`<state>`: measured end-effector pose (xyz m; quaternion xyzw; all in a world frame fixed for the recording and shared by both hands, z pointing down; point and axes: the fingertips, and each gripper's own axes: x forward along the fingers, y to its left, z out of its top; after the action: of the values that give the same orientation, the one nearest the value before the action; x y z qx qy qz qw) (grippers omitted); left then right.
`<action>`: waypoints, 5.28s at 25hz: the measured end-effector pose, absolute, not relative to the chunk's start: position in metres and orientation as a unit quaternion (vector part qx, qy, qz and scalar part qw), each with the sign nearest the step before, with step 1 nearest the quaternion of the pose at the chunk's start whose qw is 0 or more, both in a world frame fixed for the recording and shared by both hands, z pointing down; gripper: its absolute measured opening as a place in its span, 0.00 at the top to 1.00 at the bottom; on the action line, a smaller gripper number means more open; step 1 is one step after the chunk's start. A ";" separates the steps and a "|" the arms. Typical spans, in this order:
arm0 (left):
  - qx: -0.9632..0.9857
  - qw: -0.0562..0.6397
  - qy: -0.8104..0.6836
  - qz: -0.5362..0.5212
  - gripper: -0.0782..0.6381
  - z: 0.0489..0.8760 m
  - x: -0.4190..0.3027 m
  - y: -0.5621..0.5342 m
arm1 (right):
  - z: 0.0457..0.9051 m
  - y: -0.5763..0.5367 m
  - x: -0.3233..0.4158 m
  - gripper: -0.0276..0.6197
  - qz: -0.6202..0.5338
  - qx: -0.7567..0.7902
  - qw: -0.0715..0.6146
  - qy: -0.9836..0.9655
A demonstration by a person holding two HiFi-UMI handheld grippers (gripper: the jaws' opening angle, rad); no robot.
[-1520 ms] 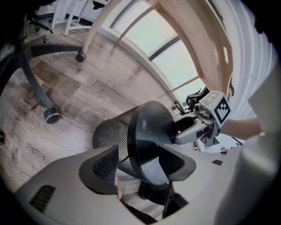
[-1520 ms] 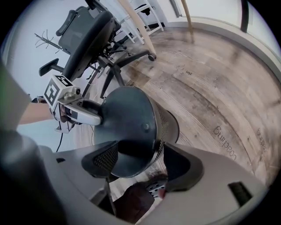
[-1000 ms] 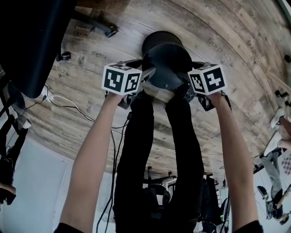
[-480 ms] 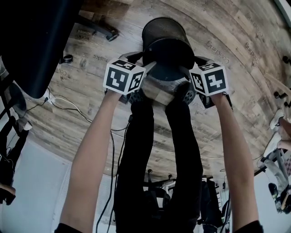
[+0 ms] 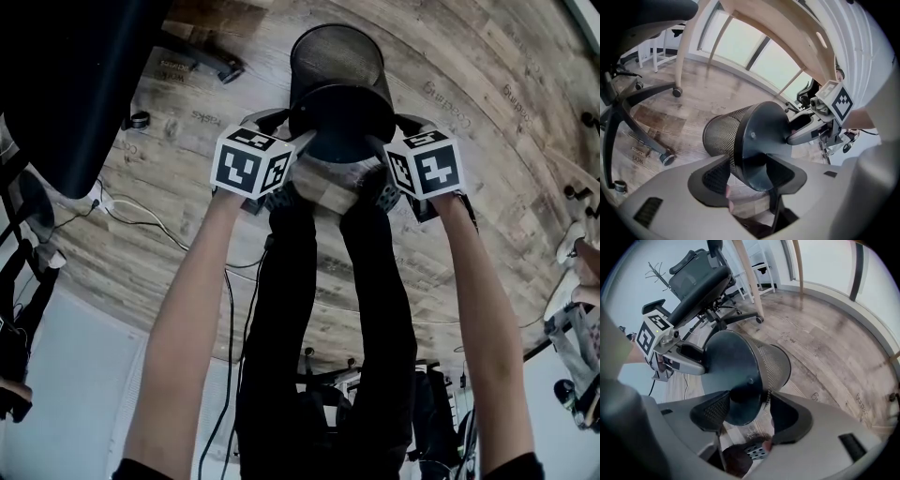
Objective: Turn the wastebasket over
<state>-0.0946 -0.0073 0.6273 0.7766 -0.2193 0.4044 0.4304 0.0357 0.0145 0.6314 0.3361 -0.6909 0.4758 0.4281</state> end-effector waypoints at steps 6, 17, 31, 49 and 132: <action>0.770 0.441 -0.213 0.409 0.54 0.627 -0.096 0.005 | 0.631 0.022 0.035 0.52 0.507 0.330 0.419 -0.678; 0.751 0.485 -0.217 0.393 0.54 0.628 -0.102 0.041 | 0.632 0.062 0.031 0.52 0.508 0.308 0.440 -0.674; 0.720 0.523 -0.197 0.411 0.54 0.644 -0.108 0.116 | 0.645 0.127 0.023 0.52 0.536 0.303 0.439 -0.654; 0.734 0.480 -0.201 0.436 0.53 0.686 -0.113 0.125 | 0.692 0.138 0.017 0.52 0.495 0.314 0.464 -0.664; 0.763 0.400 -0.137 0.490 0.58 0.696 -0.115 0.087 | 0.727 0.134 -0.011 0.38 0.574 0.421 0.375 -0.593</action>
<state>-0.1148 0.0869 0.6957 0.7628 -0.1365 0.4896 0.3998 -0.0105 0.1336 0.7270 0.4208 -0.5933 0.5745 0.3753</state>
